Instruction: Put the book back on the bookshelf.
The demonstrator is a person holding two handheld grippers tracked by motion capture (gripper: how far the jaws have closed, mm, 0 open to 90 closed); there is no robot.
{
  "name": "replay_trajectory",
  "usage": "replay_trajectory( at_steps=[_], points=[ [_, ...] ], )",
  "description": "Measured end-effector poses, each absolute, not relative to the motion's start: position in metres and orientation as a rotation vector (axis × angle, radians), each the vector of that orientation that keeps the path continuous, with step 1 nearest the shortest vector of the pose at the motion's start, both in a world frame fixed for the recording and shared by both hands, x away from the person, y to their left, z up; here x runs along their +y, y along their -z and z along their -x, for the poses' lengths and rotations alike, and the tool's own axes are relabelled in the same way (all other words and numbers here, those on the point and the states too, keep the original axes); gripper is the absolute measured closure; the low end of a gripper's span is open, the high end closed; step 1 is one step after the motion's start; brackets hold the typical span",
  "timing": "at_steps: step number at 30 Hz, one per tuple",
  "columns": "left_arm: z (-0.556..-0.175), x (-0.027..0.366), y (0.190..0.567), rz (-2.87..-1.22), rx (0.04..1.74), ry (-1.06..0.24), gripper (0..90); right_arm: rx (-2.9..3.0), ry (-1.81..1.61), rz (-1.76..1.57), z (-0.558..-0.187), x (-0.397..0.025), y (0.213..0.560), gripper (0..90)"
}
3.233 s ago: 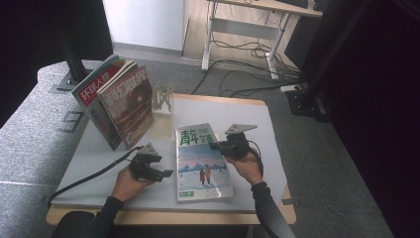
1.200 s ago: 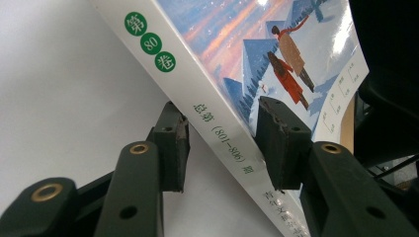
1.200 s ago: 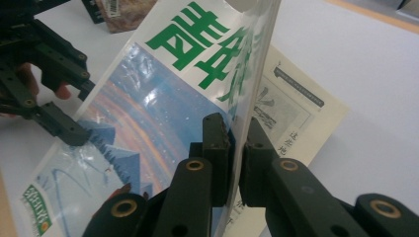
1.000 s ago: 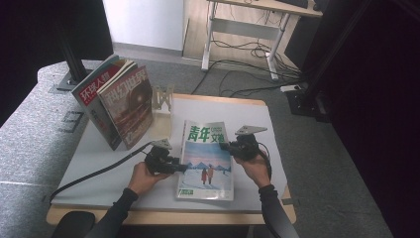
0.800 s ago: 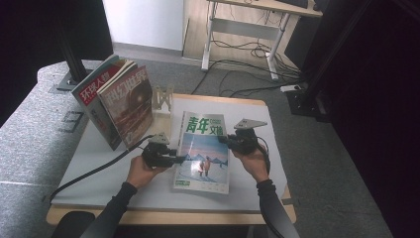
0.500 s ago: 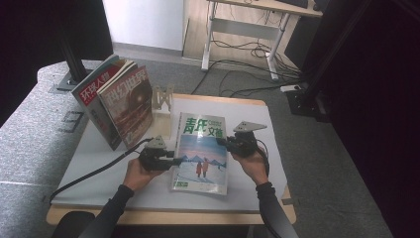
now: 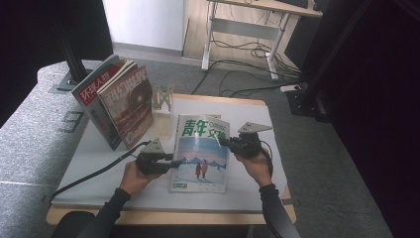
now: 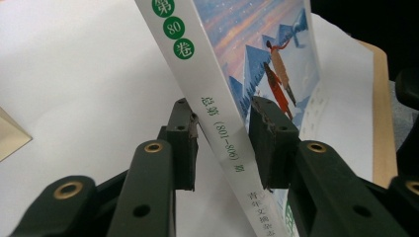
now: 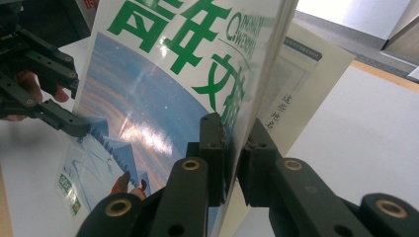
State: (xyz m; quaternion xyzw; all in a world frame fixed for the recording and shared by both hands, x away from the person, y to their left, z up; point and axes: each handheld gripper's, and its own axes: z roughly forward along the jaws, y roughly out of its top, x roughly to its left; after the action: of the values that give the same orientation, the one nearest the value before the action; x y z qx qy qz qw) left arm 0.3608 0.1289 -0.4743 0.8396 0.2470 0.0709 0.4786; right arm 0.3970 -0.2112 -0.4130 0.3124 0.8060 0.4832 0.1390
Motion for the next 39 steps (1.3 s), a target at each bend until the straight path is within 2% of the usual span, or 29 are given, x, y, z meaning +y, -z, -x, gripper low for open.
replay_trajectory(
  at_steps=[9,24,31,34,39],
  points=[
    [-0.357,0.137,0.474,-2.039,0.582,-0.155,66.5,2.337,-1.411,-0.883,-0.396,-0.210,0.412,77.4],
    [-0.337,0.146,0.469,-2.027,0.515,-0.158,70.2,2.338,-1.433,-0.847,-0.393,-0.211,0.411,66.0],
    [-0.330,0.148,0.469,-2.024,0.486,-0.163,71.3,2.340,-1.424,-0.825,-0.391,-0.212,0.409,54.4],
    [-0.330,0.149,0.469,-2.026,0.486,-0.159,71.3,2.361,-1.416,-0.840,-0.392,-0.212,0.412,44.0],
    [-0.329,0.151,0.470,-2.020,0.471,-0.156,71.4,2.430,-1.393,-0.870,-0.398,-0.208,0.423,34.9]
  ],
)
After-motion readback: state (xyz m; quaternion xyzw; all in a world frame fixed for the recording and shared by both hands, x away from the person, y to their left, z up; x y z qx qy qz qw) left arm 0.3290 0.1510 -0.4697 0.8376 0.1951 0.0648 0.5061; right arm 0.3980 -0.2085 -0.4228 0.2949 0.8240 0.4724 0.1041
